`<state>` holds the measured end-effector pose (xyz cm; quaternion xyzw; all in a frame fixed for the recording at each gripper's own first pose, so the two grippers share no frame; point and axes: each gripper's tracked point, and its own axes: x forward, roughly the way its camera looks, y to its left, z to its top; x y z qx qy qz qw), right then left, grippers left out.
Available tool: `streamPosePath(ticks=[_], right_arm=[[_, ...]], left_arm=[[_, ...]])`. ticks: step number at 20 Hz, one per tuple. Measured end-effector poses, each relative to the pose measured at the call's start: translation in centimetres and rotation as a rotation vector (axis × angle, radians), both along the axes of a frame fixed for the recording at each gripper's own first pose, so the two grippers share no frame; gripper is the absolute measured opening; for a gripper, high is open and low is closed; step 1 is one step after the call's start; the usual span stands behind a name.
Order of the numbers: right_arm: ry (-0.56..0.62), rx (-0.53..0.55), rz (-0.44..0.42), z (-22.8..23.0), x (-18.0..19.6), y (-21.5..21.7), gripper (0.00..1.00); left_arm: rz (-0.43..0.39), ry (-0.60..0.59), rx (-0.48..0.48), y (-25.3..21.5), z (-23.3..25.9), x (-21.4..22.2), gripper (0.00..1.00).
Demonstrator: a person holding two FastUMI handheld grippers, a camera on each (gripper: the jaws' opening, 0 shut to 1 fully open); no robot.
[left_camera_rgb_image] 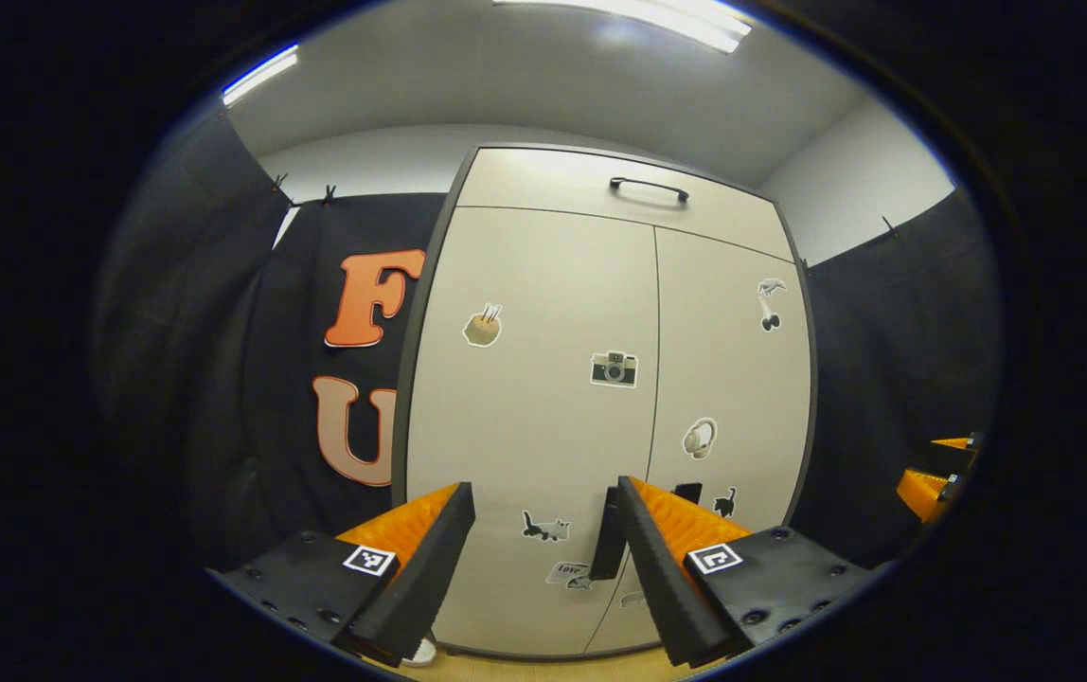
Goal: Open the right door of the double-door shoe cabinet with the right hand, and open the left door with the left hand.
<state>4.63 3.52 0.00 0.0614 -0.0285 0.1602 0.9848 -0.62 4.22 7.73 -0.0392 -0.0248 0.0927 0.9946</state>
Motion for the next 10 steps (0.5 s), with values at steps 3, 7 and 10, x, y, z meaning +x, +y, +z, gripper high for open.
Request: streamPosePath(ticks=[3, 7, 10], right_arm=[[-0.001, 0.036, 0.055, -0.3, 0.9, 0.4, 0.92], [0.021, 0.033, 0.099, -1.5, 1.9, 1.3, 0.93], [0.032, 0.039, 0.115, -1.6, 2.1, 2.9, 0.93]], left_arm=[[0.053, 0.006, -0.014, 0.2, 0.3, -0.6, 0.96], [0.078, -0.017, -0.005, -0.2, 1.3, -1.7, 0.96], [0.051, -0.025, -0.012, -0.5, 1.5, -1.4, 0.96]])
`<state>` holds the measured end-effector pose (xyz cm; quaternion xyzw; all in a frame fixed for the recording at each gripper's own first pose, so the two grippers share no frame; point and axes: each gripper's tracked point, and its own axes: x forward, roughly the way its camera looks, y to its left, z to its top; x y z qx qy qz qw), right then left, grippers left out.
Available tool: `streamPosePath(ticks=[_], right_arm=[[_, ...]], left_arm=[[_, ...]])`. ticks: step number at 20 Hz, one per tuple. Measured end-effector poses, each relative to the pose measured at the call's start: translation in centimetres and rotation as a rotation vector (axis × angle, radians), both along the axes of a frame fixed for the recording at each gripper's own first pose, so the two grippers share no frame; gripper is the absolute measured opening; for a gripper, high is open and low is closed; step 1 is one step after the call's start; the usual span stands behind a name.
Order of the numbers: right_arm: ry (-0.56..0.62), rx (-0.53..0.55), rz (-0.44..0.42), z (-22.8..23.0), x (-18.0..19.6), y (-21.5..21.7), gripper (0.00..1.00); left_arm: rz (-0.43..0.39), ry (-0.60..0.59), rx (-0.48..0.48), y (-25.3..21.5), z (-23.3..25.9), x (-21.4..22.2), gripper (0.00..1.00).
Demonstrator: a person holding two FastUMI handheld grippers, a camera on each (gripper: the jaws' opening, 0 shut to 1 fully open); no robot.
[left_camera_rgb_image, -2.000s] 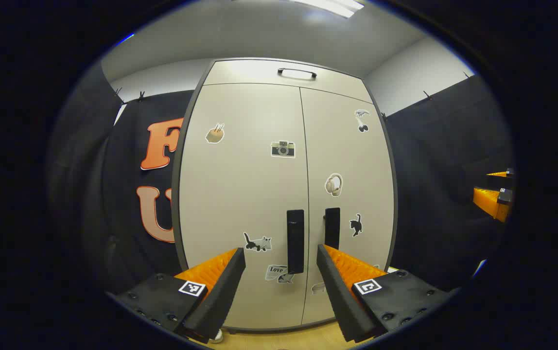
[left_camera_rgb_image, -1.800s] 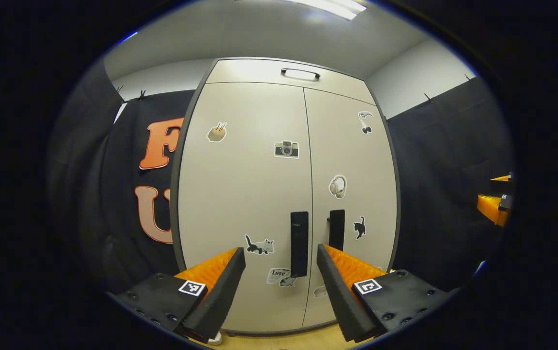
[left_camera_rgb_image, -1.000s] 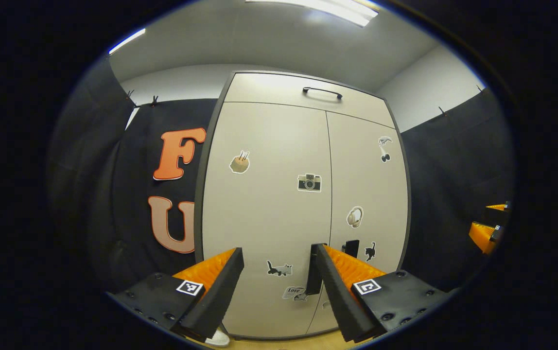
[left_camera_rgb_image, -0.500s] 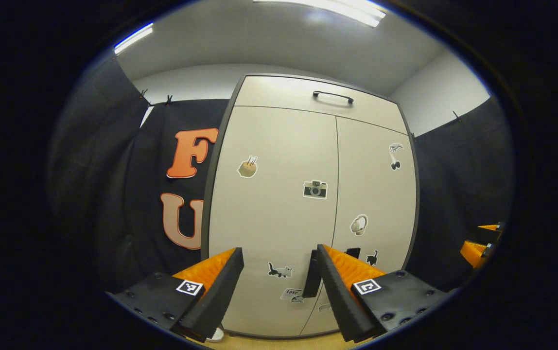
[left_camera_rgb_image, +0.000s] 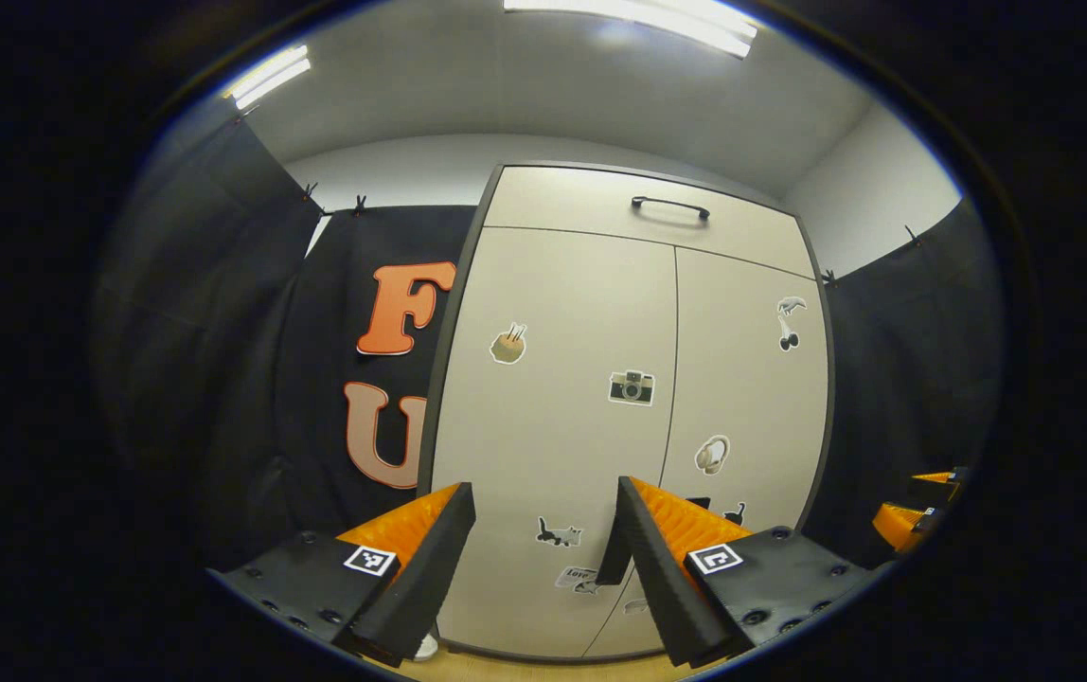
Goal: Open the right door of the double-door shoe cabinet with the right hand, and open the left door with the left hand.
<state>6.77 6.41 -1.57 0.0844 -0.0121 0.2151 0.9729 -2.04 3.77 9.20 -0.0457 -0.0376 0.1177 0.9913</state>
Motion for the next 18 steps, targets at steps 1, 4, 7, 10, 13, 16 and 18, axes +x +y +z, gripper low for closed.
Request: streamPosePath(ticks=[1, 4, 7, 10, 13, 16, 18], right_arm=[[-0.004, 0.004, -0.001, 0.3, 0.1, 0.7, 0.93], [-0.007, 0.014, 0.006, 1.0, 0.6, 3.5, 0.93], [0.001, 0.028, 0.034, 1.6, 1.0, 7.3, 0.93], [0.017, 0.038, 0.065, 1.9, 1.5, 11.3, 0.91], [0.038, 0.034, 0.075, 2.0, 2.6, 14.3, 0.87], [0.068, 0.046, 0.116, 1.5, 3.2, 17.4, 0.83], [0.08, 0.026, 0.128, 0.6, 3.9, 19.2, 0.83]], left_arm=[[0.001, 0.005, 0.007, 0.5, 0.0, 0.1, 0.96], [-0.002, 0.009, 0.035, 1.9, -0.1, 0.4, 0.96], [0.005, 0.014, 0.055, 4.0, -0.6, 0.2, 0.96], [-0.012, 0.019, 0.037, 5.9, -0.9, -0.2, 0.95], [0.012, 0.017, 0.031, 8.6, -1.1, -1.1, 0.96], [0.036, 0.012, 0.014, 10.9, -1.2, -2.2, 0.96], [0.054, 0.007, 0.002, 12.5, -1.3, -3.0, 0.96]])
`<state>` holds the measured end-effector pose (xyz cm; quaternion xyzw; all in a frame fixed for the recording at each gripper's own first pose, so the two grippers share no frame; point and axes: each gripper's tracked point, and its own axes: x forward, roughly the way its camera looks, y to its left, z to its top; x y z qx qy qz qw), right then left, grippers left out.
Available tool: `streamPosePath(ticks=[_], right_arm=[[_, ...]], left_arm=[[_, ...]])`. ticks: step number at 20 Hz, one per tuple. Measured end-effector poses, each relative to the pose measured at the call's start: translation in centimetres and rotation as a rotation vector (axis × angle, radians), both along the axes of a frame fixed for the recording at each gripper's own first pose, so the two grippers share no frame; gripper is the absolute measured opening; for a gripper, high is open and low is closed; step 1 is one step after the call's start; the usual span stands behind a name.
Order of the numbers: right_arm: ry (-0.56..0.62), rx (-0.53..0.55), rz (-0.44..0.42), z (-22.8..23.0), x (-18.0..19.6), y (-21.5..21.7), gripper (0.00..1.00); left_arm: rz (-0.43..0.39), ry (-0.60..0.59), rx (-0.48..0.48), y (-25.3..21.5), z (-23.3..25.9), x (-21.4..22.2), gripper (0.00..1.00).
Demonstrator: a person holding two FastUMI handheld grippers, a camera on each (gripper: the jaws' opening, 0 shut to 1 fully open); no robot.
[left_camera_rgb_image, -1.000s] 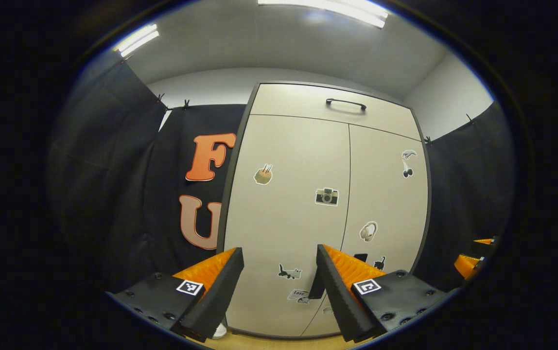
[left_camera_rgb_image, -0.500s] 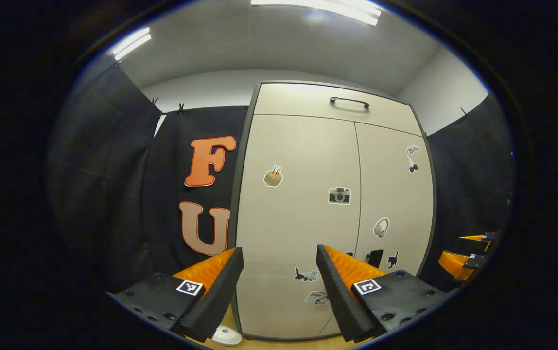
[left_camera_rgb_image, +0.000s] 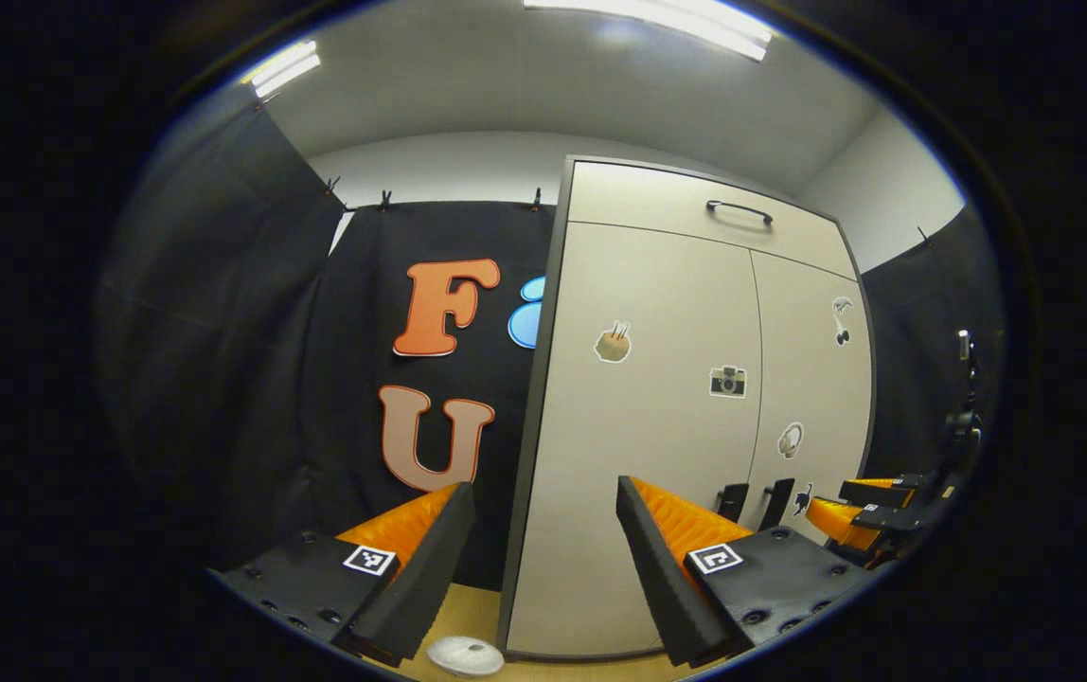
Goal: Open the right door of the double-door shoe cabinet with the right hand, and open the left door with the left hand.
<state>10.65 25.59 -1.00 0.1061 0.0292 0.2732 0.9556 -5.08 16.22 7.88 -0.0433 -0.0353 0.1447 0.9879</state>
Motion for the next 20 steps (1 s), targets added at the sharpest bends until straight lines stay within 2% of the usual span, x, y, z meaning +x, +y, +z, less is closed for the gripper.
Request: streamPosePath(ticks=[6, 9, 14, 17, 19, 20], right_arm=[[0.085, -0.041, 0.007, -2.7, 2.1, 3.9, 0.83], [0.137, -0.019, -0.008, -3.7, 3.3, 4.9, 0.7], [0.202, -0.027, -0.042, -5.2, 4.1, 6.2, 0.58], [0.253, 0.013, -0.045, -5.5, 4.1, 6.8, 0.45], [0.241, 0.014, -0.067, -5.5, 4.3, 6.9, 0.36], [0.226, 0.006, -0.077, -5.5, 4.3, 6.9, 0.35]], left_arm=[[0.07, 0.0, 0.007, 3.1, -0.3, -2.9, 0.95], [0.105, 0.012, 0.021, 4.2, -0.6, -4.2, 0.95], [0.123, 0.038, 0.02, 4.7, -1.5, -5.0, 0.96], [0.14, 0.041, 0.038, 4.9, -1.6, -5.4, 0.95], [0.135, 0.043, 0.031, 4.3, -1.7, -5.5, 0.97], [0.129, 0.047, 0.026, 4.0, -1.9, -5.7, 0.96]])
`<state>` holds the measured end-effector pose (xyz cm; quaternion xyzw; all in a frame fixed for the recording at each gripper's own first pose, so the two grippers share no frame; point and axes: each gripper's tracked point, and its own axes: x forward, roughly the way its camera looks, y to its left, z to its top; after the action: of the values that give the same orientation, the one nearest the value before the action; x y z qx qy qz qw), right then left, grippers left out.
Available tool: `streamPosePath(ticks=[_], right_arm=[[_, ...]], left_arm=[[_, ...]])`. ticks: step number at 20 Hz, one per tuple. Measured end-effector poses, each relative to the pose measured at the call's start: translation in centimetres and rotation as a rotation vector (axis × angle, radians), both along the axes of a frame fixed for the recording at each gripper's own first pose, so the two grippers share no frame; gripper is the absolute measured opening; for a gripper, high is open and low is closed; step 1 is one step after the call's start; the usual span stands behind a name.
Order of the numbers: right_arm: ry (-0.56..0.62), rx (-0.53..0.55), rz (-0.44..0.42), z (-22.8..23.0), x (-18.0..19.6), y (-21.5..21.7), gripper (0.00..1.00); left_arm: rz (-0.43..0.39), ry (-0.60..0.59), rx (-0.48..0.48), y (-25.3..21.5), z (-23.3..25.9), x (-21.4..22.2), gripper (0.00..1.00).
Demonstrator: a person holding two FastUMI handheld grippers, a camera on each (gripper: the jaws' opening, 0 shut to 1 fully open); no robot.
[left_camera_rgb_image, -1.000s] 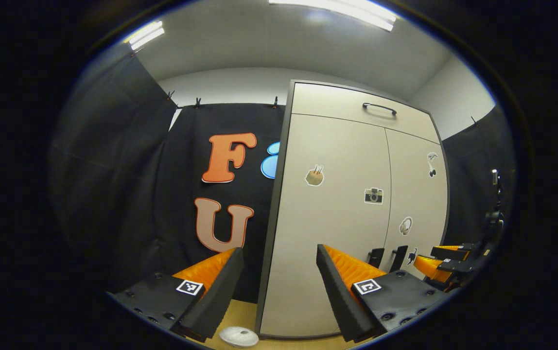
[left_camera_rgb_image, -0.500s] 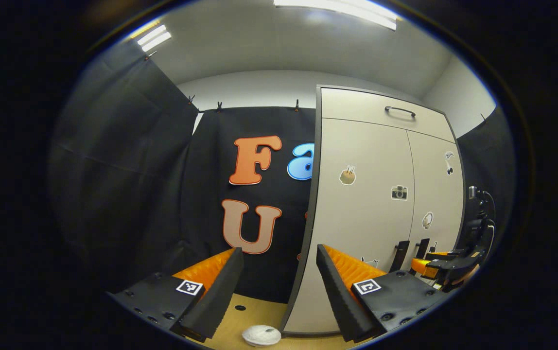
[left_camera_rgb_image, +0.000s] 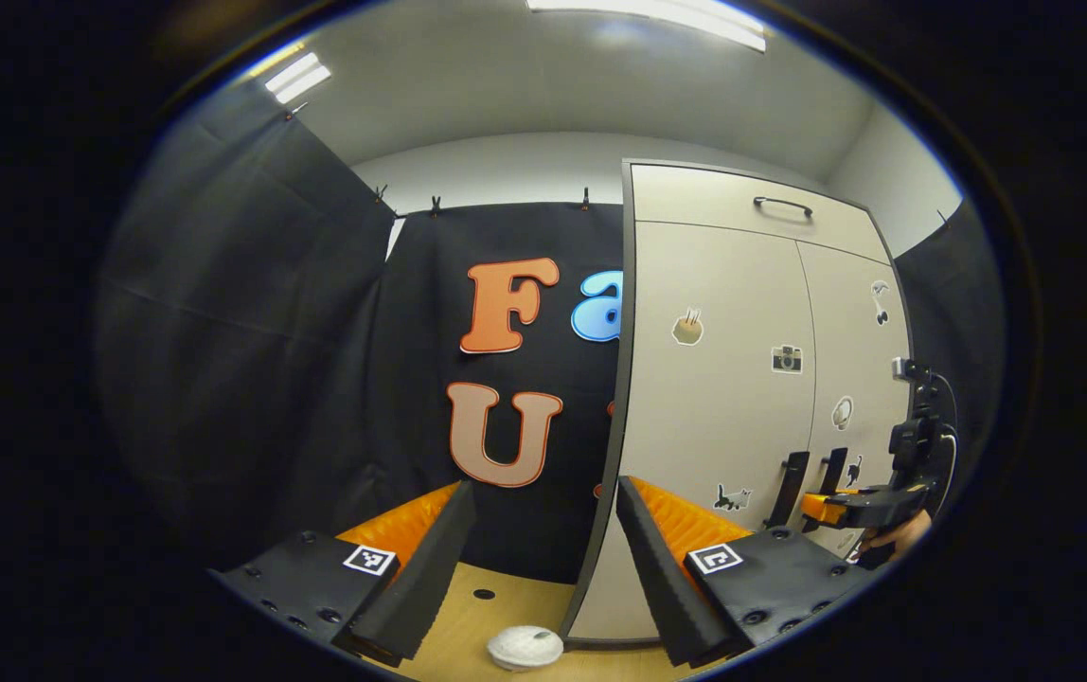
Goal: Open the right door of the double-door shoe cabinet with the right hand, and open the left door with the left hand.
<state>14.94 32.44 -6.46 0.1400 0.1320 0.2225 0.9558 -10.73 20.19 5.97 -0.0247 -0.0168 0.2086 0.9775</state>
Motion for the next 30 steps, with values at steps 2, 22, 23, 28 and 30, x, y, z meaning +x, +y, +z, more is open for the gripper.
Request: streamPosePath(ticks=[2, 22, 23, 28, 30], right_arm=[[0.001, 0.007, -0.008, -0.1, 0.0, 0.0, 0.31], [0.011, 0.072, 0.123, 0.2, -6.1, -4.5, 0.22], [0.009, 0.074, 0.13, 0.2, -6.2, -4.8, 0.23], [0.001, 0.079, 0.152, 0.2, -7.0, -5.8, 0.22], [0.002, 0.084, 0.154, 0.2, -7.3, -6.3, 0.22]], left_arm=[[-0.009, 0.01, -0.006, -0.6, 0.0, 0.2, 0.97], [-0.186, 0.05, 0.004, -9.7, -1.3, 4.4, 0.96], [-0.2, 0.048, 0.001, -10.3, -1.4, 5.0, 0.96], [-0.267, 0.041, -0.021, -13.5, -1.9, 7.7, 0.96], [-0.287, 0.043, -0.025, -14.5, -2.1, 8.8, 0.96]])
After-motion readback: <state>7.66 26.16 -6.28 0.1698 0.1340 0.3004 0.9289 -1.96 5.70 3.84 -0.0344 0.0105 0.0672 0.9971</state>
